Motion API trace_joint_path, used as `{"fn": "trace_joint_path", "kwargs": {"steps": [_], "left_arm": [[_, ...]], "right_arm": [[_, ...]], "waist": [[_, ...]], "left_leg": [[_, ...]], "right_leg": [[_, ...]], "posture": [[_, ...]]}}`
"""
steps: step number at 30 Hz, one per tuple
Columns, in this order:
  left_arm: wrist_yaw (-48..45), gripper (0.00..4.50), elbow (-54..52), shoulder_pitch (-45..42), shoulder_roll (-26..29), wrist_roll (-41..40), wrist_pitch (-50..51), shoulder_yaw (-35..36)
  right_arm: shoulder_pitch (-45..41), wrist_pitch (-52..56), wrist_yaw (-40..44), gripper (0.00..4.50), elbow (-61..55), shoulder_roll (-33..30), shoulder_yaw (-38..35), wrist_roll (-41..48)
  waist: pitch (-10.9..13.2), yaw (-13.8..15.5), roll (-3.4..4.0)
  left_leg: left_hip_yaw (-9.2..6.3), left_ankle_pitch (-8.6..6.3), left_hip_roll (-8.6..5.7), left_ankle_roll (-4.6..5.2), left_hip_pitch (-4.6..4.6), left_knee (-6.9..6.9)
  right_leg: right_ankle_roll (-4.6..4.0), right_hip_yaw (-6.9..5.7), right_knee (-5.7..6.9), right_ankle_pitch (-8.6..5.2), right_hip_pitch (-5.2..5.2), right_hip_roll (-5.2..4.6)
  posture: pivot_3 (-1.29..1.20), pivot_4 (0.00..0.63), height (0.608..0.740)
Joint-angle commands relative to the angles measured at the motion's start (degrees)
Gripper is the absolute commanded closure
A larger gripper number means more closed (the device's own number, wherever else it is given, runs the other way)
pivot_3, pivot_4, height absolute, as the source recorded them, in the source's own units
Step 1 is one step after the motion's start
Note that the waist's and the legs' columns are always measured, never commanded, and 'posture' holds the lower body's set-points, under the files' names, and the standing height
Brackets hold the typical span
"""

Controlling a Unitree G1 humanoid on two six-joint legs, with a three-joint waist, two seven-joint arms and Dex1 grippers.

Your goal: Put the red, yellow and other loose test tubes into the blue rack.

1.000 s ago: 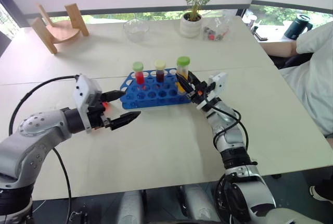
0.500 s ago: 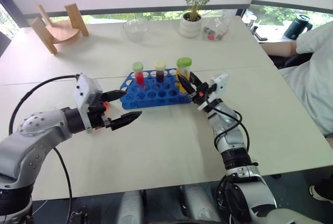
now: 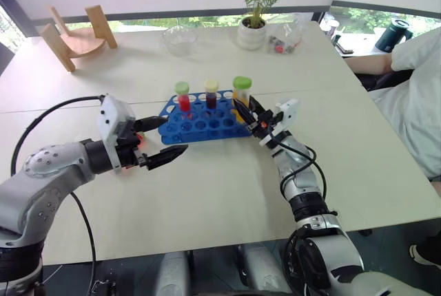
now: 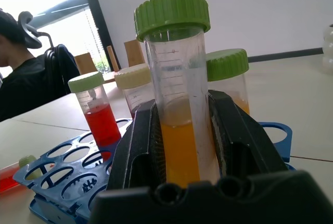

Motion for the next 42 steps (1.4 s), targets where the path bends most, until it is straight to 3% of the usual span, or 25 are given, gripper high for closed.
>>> {"fn": "trace_joint_path", "kwargs": {"steps": [1, 2, 7, 8, 10, 14, 18, 24, 30, 33, 38, 42], "left_arm": [[0.0, 0.00, -2.1, 0.1, 0.6, -0.3, -0.3, 0.8], [0.0, 0.00, -2.2, 0.1, 0.6, -0.3, -0.3, 0.7], [0.3, 0.00, -2.3, 0.3, 0.0, -0.1, -0.7, 0.3], [0.3, 0.00, -2.2, 0.4, -0.2, 0.1, -0.9, 0.1], [0.2, 0.00, -1.7, 0.3, -0.8, 0.6, -1.6, -0.6], [-0.6, 0.00, -0.1, 0.1, -2.0, 2.2, -3.2, -2.5], [-1.2, 0.00, 1.7, -1.4, -3.4, 3.7, -4.6, -4.5], [-1.1, 0.00, 2.6, -2.3, -5.1, 5.2, -5.6, -5.7], [0.4, 0.00, 0.3, 0.4, -5.4, 5.5, -5.4, -4.0], [1.3, 0.00, -0.8, 1.5, -5.4, 5.3, -5.2, -3.5], [2.3, 0.00, -2.2, 2.9, -5.3, 5.1, -5.1, -2.9], [2.7, 0.00, -3.2, 4.1, -4.9, 4.8, -4.9, -1.9]], "right_arm": [[-0.8, -0.7, -0.3, 3.70, 1.6, 0.8, 0.7, -1.1], [-0.7, -0.9, -0.2, 3.70, 1.7, 0.8, 0.8, -1.3], [4.1, 3.2, -0.9, 1.17, -5.8, -2.1, 1.9, -3.0], [5.3, 5.8, -1.6, 0.62, -9.5, -3.8, 2.3, -4.2], [6.3, 22.9, 1.4, 0.12, -25.2, -14.0, 2.4, -3.5], [0.7, 59.9, 6.5, 0.12, -42.6, -32.1, 1.6, 6.5], [-8.1, 84.2, 7.7, 0.12, -44.0, -41.8, 7.5, 8.9], [-12.9, 92.8, 9.9, 0.12, -40.1, -43.7, 16.9, 8.4], [-15.8, 91.9, 6.0, 0.12, -26.9, -35.7, 22.0, 4.0], [-15.9, 89.3, 7.2, 0.97, -25.5, -35.1, 24.5, 2.4], [-15.3, 88.4, 9.5, 3.47, -28.8, -36.1, 25.0, 2.6], [-11.5, 85.4, 14.1, 3.63, -37.9, -39.4, 20.8, 6.1]], "waist": [[0.0, 0.0, 0.00], [0.0, 0.0, 0.00], [0.0, 0.1, -0.01], [0.0, 0.2, -0.01], [0.0, 0.4, 0.09], [0.3, 1.6, 0.41], [0.2, 0.9, 0.29], [0.2, 0.9, 0.27], [0.2, 0.5, 0.24], [0.1, 0.3, 0.11], [0.1, 0.1, 0.04], [0.1, 0.4, 0.05]], "left_leg": [[0.00, 0.00, 0.00, 0.00, 0.00, 0.00], [0.00, 0.00, 0.00, -0.01, 0.01, 0.00], [-0.03, 0.01, 0.00, -0.02, 0.02, -0.01], [-0.04, 0.01, 0.00, -0.02, 0.01, -0.02], [-0.04, 0.01, -0.02, -0.02, -0.02, 0.00], [0.05, 0.02, -0.23, -0.04, -0.11, 0.12], [-0.07, 0.02, 0.02, -0.01, 0.08, 0.02], [-0.01, 0.00, -0.02, 0.04, -0.16, 0.03], [0.01, -0.01, -0.02, 0.06, -0.18, 0.05], [-0.01, -0.01, -0.01, 0.05, -0.16, 0.07], [0.00, -0.01, -0.01, 0.05, -0.11, 0.10], [-0.08, -0.02, 0.00, 0.06, -0.13, 0.00]], "right_leg": [[0.00, 0.00, 0.00, 0.00, 0.00, 0.00], [0.00, 0.00, 0.00, 0.00, 0.00, 0.00], [-0.01, -0.01, 0.01, 0.00, 0.02, 0.01], [-0.01, -0.02, 0.00, 0.00, 0.03, 0.00], [-0.01, -0.02, -0.01, 0.00, 0.03, -0.03], [0.01, 0.07, -0.05, -0.01, -0.01, -0.24], [-0.10, 0.02, -0.04, -0.06, 0.04, 0.10], [-0.14, -0.01, -0.07, -0.09, -0.13, 0.01], [-0.08, 0.02, -0.08, -0.07, -0.17, 0.01], [-0.08, 0.00, -0.07, -0.07, -0.13, 0.01], [-0.08, 0.00, -0.07, -0.07, -0.08, 0.01], [-0.09, -0.04, -0.06, -0.07, -0.11, 0.03]], "posture": [[0.00, 0.150, 0.740], [0.00, 0.150, 0.740], [0.00, 0.150, 0.740], [0.00, 0.150, 0.740], [0.00, 0.150, 0.740], [0.00, 0.150, 0.740], [0.00, 0.150, 0.740], [0.00, 0.150, 0.740], [0.00, 0.150, 0.740], [0.00, 0.150, 0.740], [0.00, 0.150, 0.740], [0.00, 0.150, 0.740]]}}
